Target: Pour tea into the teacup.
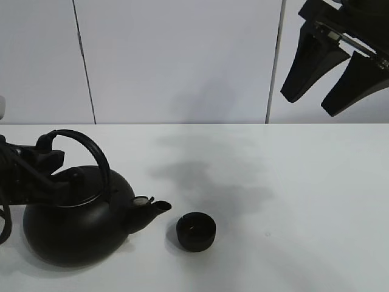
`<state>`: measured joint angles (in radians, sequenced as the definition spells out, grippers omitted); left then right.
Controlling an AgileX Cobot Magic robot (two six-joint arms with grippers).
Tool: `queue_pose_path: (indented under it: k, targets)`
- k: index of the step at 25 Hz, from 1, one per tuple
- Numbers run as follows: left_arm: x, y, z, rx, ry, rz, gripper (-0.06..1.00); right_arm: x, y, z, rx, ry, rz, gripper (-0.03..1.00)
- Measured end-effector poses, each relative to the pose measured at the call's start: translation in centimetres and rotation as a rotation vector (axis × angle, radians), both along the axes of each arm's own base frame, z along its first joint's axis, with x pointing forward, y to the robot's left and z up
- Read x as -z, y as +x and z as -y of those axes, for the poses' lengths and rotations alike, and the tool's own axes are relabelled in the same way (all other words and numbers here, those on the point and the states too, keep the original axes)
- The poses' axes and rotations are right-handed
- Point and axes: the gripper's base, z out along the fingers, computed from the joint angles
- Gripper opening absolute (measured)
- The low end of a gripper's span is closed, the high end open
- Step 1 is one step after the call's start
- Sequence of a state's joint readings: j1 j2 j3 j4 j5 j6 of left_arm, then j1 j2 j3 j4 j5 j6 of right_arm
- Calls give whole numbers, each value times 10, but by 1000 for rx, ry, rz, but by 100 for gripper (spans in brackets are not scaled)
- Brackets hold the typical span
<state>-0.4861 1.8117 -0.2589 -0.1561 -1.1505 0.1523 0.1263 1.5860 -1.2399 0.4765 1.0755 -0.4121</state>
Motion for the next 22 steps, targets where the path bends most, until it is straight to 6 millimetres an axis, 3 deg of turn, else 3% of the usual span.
queue_pose_path:
  k: [2, 13, 22]
  targets:
    - [-2, 0, 0, 6, 4, 0, 11, 0, 0, 0, 0, 0, 0, 49]
    - [-13, -3, 3, 54, 10, -8, 11, 0, 1, 0, 4, 0, 8, 49]
    - [-26, 15, 14, 56, -50, 51, 11, 0, 2, 0, 9, 0, 18, 49]
